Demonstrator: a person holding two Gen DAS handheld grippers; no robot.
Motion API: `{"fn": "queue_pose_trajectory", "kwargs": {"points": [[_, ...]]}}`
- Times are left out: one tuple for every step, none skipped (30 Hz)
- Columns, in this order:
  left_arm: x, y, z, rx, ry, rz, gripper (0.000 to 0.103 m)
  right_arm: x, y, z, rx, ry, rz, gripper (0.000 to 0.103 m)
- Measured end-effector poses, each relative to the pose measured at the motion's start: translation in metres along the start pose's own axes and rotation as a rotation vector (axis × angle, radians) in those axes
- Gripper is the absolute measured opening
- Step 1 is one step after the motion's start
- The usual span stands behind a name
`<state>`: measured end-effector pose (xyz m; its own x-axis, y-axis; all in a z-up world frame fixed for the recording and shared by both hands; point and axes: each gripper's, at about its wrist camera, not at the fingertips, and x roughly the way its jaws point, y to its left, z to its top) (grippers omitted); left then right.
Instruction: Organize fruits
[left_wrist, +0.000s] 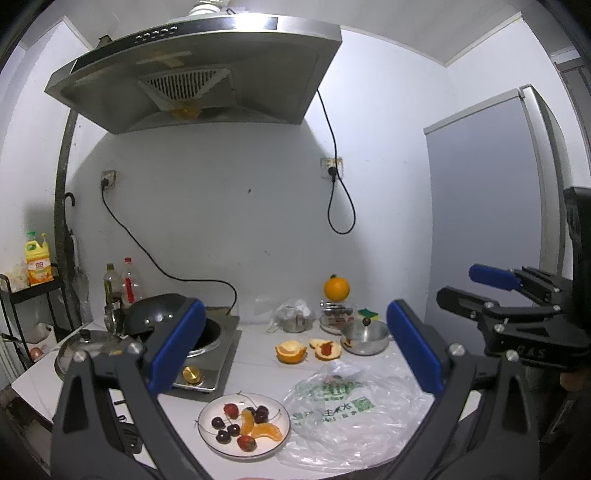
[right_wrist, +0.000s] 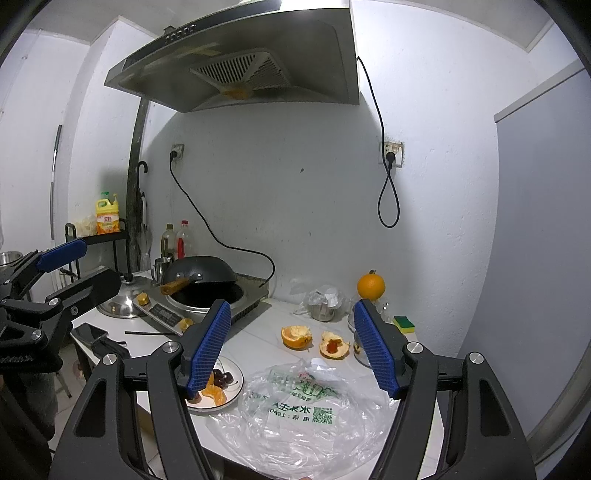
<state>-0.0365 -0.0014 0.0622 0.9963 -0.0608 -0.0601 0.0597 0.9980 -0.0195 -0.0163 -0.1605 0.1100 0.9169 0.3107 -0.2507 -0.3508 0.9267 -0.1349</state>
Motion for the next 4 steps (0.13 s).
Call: {"fn": "queue_pose_trajectory", "kwargs": {"points": [[0.0003,-0.0001,-0.0002,0.000,0.000,-0.004,0.100,0.0005,0.0002,-0.0003,0.000,0.001,0.000,0.072],[0.0010,-0.0006,-0.0010,0.000,0.000,-0.010,0.100,0.0010,0.0001,-0.0005,-0.001,0.003,0.001,0.072],[0.0018,-0.0001,-0.0009,-0.003,0.001,-0.015,0.100,0.0013,0.0001,-0.0013,-0.001,0.005,0.001,0.072],[0.0031,0.0002,-0.0014,-0.008,0.006,-0.023,0.100,0.0018,-0.0004,-0.0024,-0.001,0.007,0.001,0.072]]}}
